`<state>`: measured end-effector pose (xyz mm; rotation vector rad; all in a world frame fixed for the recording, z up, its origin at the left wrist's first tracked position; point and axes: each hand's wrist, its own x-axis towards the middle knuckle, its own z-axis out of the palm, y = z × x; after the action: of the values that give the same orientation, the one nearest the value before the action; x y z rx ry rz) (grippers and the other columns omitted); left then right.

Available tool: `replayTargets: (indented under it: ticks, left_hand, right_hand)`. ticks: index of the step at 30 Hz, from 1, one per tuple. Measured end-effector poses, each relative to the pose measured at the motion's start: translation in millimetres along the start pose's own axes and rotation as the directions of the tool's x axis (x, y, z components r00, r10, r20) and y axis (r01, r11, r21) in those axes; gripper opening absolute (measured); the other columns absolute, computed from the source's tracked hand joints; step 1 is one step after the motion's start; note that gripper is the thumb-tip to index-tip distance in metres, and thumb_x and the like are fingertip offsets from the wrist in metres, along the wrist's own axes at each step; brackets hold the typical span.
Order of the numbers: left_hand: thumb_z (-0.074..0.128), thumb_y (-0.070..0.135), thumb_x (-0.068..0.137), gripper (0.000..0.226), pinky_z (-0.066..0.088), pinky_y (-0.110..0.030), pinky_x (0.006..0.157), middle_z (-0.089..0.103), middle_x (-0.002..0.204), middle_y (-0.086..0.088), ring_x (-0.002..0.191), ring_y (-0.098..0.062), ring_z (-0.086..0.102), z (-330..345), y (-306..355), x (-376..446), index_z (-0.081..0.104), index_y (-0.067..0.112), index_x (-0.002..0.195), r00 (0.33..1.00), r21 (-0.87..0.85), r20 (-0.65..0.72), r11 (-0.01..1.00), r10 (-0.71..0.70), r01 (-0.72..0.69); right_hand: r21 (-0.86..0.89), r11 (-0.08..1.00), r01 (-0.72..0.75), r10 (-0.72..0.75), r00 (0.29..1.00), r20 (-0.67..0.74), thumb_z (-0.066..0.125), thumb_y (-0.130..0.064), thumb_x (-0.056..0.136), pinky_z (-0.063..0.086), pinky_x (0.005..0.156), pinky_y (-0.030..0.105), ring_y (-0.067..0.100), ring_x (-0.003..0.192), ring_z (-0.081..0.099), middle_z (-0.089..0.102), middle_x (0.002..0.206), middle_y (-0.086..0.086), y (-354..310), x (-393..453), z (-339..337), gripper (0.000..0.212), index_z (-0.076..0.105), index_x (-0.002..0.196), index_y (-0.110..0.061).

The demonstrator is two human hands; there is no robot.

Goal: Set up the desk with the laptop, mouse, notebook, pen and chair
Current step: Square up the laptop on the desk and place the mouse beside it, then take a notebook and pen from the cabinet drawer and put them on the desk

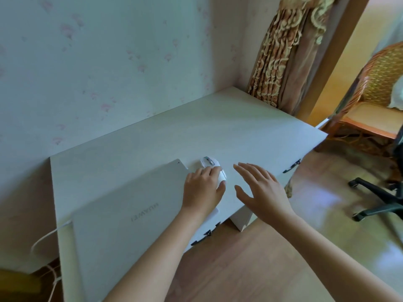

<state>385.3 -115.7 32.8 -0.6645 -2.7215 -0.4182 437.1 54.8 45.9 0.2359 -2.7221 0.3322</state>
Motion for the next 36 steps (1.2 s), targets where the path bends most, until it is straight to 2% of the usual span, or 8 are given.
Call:
replayTargets:
  ticks: [3, 5, 13, 16, 21, 26, 32, 36]
  left_hand:
    - [0.056, 0.037, 0.09, 0.04, 0.046, -0.036, 0.084, 0.066, 0.121, 0.003, 0.107, -0.021, 0.062, -37, 52, -16, 0.057, 0.021, 0.127, 0.996, -0.118, 0.058, 0.991, 0.075, -0.067]
    - [0.056, 0.04, 0.089, 0.043, 0.045, -0.036, 0.086, 0.064, 0.123, 0.005, 0.112, -0.019, 0.059, -58, 88, -30, 0.056, 0.022, 0.128, 0.994, -0.144, 0.045, 0.985, 0.104, -0.097]
    - [0.059, 0.044, 0.082, 0.042, 0.05, -0.032, 0.074, 0.068, 0.108, 0.01, 0.095, -0.015, 0.064, -128, 231, -88, 0.063, 0.023, 0.118, 0.986, -0.241, -0.066, 0.956, 0.153, -0.164]
    - [0.053, 0.047, 0.082, 0.041, 0.051, -0.03, 0.073, 0.069, 0.103, 0.013, 0.091, -0.011, 0.065, -148, 274, -107, 0.064, 0.026, 0.115, 0.98, -0.331, -0.067, 0.923, 0.186, -0.198]
    - [0.062, 0.044, 0.083, 0.034, 0.056, -0.035, 0.073, 0.068, 0.104, 0.018, 0.092, -0.004, 0.065, -165, 331, -112, 0.063, 0.031, 0.114, 0.959, -0.491, -0.024, 0.832, 0.282, -0.257]
    - [0.057, 0.048, 0.082, 0.039, 0.056, -0.03, 0.075, 0.067, 0.106, 0.019, 0.093, -0.001, 0.064, -156, 380, -87, 0.062, 0.033, 0.117, 0.896, -0.526, -0.002, 0.762, 0.444, -0.378]
    - [0.062, 0.044, 0.083, 0.041, 0.058, -0.035, 0.074, 0.067, 0.114, 0.016, 0.097, -0.005, 0.065, -118, 445, -23, 0.06, 0.031, 0.121, 0.782, -0.584, 0.012, 0.639, 0.623, -0.5]
    - [0.058, 0.047, 0.083, 0.041, 0.057, -0.037, 0.073, 0.066, 0.115, 0.014, 0.095, -0.013, 0.067, -89, 495, 24, 0.058, 0.033, 0.122, 0.693, -0.607, 0.028, 0.563, 0.721, -0.561]
  right_hand:
    - [0.043, 0.995, -0.087, 0.086, 0.996, 0.011, 0.052, -0.044, 0.089, 0.046, 0.094, 0.035, 0.017, 0.125, 0.051, 0.056, 0.135, -0.006, 10, -39, -53, 0.05, 0.049, 0.135, -0.025]
    - [0.073, 0.987, -0.145, 0.145, 0.989, 0.006, 0.059, -0.04, 0.087, 0.047, 0.091, 0.035, 0.015, 0.125, 0.05, 0.056, 0.136, -0.007, 18, -71, -89, 0.052, 0.049, 0.136, -0.026]
    - [0.15, 0.918, -0.366, 0.384, 0.915, -0.12, 0.058, -0.036, 0.082, 0.047, 0.093, 0.034, 0.014, 0.118, 0.053, 0.061, 0.128, -0.009, 32, -209, -224, 0.045, 0.059, 0.125, -0.024]
    - [0.222, 0.869, -0.442, 0.481, 0.862, -0.164, 0.059, -0.037, 0.082, 0.045, 0.097, 0.033, 0.013, 0.12, 0.052, 0.061, 0.127, -0.008, 36, -253, -260, 0.046, 0.06, 0.126, -0.022]
    - [0.283, 0.791, -0.542, 0.601, 0.776, -0.192, 0.053, -0.044, 0.083, 0.044, 0.099, 0.032, 0.013, 0.122, 0.051, 0.058, 0.129, -0.008, 54, -294, -307, 0.05, 0.057, 0.128, -0.022]
    - [0.272, 0.72, -0.638, 0.693, 0.68, -0.241, 0.055, -0.043, 0.081, 0.041, 0.097, 0.025, 0.009, 0.121, 0.051, 0.057, 0.13, -0.009, 77, -315, -334, 0.049, 0.058, 0.126, -0.024]
    - [0.161, 0.635, -0.756, 0.762, 0.578, -0.294, 0.051, -0.047, 0.081, 0.045, 0.095, 0.029, 0.009, 0.119, 0.051, 0.055, 0.13, -0.01, 136, -319, -359, 0.048, 0.059, 0.124, -0.025]
    - [0.167, 0.532, -0.83, 0.815, 0.449, -0.366, 0.051, -0.047, 0.081, 0.047, 0.096, 0.035, 0.008, 0.122, 0.049, 0.054, 0.132, -0.011, 180, -322, -376, 0.048, 0.059, 0.124, -0.028]
